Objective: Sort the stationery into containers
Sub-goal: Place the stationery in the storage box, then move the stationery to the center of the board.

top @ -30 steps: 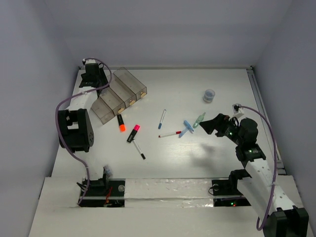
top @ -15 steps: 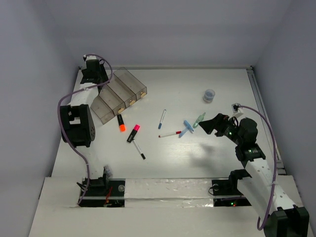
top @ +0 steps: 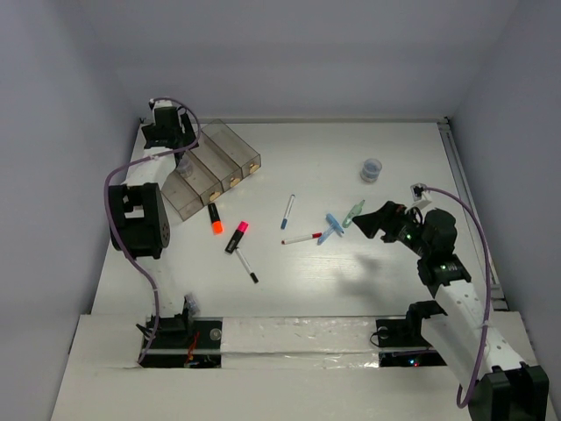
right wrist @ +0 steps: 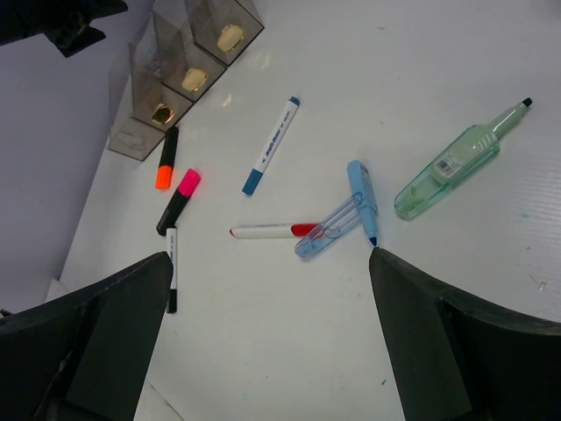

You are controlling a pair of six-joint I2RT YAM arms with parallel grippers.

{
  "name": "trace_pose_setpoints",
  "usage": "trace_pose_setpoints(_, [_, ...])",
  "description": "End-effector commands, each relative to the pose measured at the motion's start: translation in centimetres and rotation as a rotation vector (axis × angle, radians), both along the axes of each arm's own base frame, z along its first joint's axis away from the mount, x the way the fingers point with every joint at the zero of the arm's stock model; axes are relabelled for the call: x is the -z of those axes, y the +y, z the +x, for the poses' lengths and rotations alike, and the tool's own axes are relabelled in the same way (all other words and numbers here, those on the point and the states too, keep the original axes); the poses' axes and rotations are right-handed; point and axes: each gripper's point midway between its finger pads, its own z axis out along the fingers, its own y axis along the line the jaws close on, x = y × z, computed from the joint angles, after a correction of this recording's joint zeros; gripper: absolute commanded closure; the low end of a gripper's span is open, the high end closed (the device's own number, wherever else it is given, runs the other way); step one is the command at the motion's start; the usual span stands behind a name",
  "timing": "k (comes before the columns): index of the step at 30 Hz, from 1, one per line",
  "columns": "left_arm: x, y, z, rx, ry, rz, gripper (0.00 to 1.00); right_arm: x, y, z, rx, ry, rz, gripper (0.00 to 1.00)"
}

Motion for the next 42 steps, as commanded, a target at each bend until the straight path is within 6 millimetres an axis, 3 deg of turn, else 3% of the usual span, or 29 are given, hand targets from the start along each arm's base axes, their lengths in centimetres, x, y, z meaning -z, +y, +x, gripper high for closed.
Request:
trace_pose_setpoints(1, [-7.0, -1.2, 0.8, 0.025, -0.175, -0.028, 0.19, -1.6, 0.2, 0.6, 0.001, -0.058, 0.005, 0.00])
trace_pose_setpoints(2, [-8.4, -2.0, 0.7, 0.041, -0.202, -0.032, 0.19, -1.5, 0.1, 0.7, 0.008, -0.052, 0.006, 0.00])
trace_pose_setpoints(5, [-11.2, -6.8, 0.4, 0.129, -0.245, -0.015, 0.19, -1.4, -0.7, 1.3, 0.076, -0.026, 0.014, 0.00])
trace_pose_setpoints(6, [-12.7, -9.9, 0.3, 0.187, -0.267, -0.008, 0.19, -1.3, -1.4, 1.8, 0.130, -0.003, 0.019, 0.00])
trace_pose_setpoints(9, [-16.0, -14.7, 0.2, 0.275, -0.332, -0.026, 0.19, -1.4, -2.4, 2.6, 0.212, 0.024, 0.020, 0.00])
trace_pose_setpoints(10, [-16.0, -17.3, -0.5, 0.324, -0.319, -0.040, 0.19, -1.5, -2.7, 2.9, 0.233, 0.024, 0.015, 0.00])
trace_pose_setpoints(12, [-17.3, -20.1, -1.2, 0.383, -0.347, -0.080, 0.19, -1.5, -3.6, 3.6, 0.291, 0.028, -0.002, 0.00])
trace_pose_setpoints(14, [-18.4, -24.1, -2.5, 0.459, -0.370, -0.142, 0.19, -1.3, -5.3, 5.1, 0.399, 0.034, -0.022, 0.00])
trace_pose_setpoints(16, [-18.7, -26.7, -3.5, 0.511, -0.392, -0.188, 0.19, -2.0, -6.9, 6.9, 0.505, 0.009, -0.031, 0.00])
trace_pose_setpoints(17, [-19.1, -29.0, -4.9, 0.560, -0.402, -0.220, 0.19, -0.9, -7.4, 8.0, 0.542, 0.046, -0.044, 0.00])
trace_pose_setpoints(18, [-19.2, -30.2, -5.6, 0.575, -0.408, -0.260, 0.19, -1.2, -7.6, 8.9, 0.560, 0.043, -0.044, 0.00])
trace_pose_setpoints(19, [-18.1, -31.2, -6.4, 0.596, -0.409, -0.281, 0.19, -1.3, -8.2, 9.8, 0.604, 0.045, -0.054, 0.00])
trace_pose_setpoints(20, [-18.5, -32.0, -7.5, 0.617, -0.424, -0.305, 0.19, -1.0, -8.4, 11.4, 0.627, 0.065, -0.067, 0.00])
trace_pose_setpoints(21, [-16.4, -33.7, -9.0, 0.651, -0.385, -0.327, 0.19, -1.4, -8.8, 12.4, 0.651, 0.052, -0.078, 0.00])
trace_pose_setpoints(22, [-16.4, -34.6, -9.6, 0.672, -0.402, -0.344, 0.19, -1.6, -9.4, 13.3, 0.675, 0.047, -0.090, 0.00])
trace_pose_setpoints(23, [-16.0, -35.3, -10.3, 0.698, -0.395, -0.353, 0.19, -2.8, -9.9, 14.6, 0.701, 0.022, -0.090, 0.00])
trace_pose_setpoints(24, [-15.2, -36.5, -11.3, 0.724, -0.378, -0.358, 0.19, -1.3, -10.5, 15.8, 0.713, 0.057, -0.118, 0.00])
trace_pose_setpoints(27, [-12.7, -38.0, -12.9, 0.780, -0.345, -0.380, 0.18, -1.1, -12.4, 18.4, 0.733, 0.087, -0.118, 0.00])
trace_pose_setpoints(28, [-12.4, -38.8, -13.4, 0.808, -0.350, -0.393, 0.17, -0.1, -12.0, 18.7, 0.695, 0.132, -0.089, 0.00])
trace_pose_setpoints(30, [-10.8, -40.8, -13.7, 0.869, -0.309, -0.405, 0.15, -1.3, -12.4, 18.6, 0.701, 0.104, -0.067, 0.00])
trace_pose_setpoints(33, [-9.3, -44.9, -13.3, 0.935, -0.258, -0.386, 0.14, -3.7, -12.9, 16.1, 0.729, 0.026, -0.049, 0.00])
trace_pose_setpoints(34, [-10.9, -46.2, -12.7, 0.943, -0.282, -0.389, 0.13, -5.3, -13.6, 14.9, 0.762, -0.021, -0.062, 0.00])
trace_pose_setpoints(35, [-8.5, -47.9, -12.5, 0.954, -0.236, -0.375, 0.13, -6.0, -14.0, 14.1, 0.780, -0.035, -0.074, 0.00])
trace_pose_setpoints(36, [-7.7, -48.7, -12.0, 0.946, -0.222, -0.362, 0.13, -6.2, -14.3, 13.3, 0.788, -0.033, -0.094, 0.00])
trace_pose_setpoints(37, [-9.3, -49.6, -10.9, 0.944, -0.245, -0.367, 0.12, -6.5, -14.5, 12.6, 0.792, -0.046, -0.119, 0.00])
trace_pose_setpoints(38, [-5.9, -51.4, -10.5, 0.951, -0.186, -0.351, 0.12, -8.3, -14.5, 11.6, 0.791, -0.092, -0.111, 0.00])
trace_pose_setpoints(40, [-3.3, -54.0, -8.9, 0.941, -0.129, -0.360, 0.10, -8.7, -13.9, 10.4, 0.747, -0.096, -0.129, 0.00])
trace_pose_setpoints(42, [-2.3, -55.9, -8.4, 0.952, -0.113, -0.377, 0.09, -9.8, -13.4, 9.3, 0.716, -0.116, -0.127, 0.00])
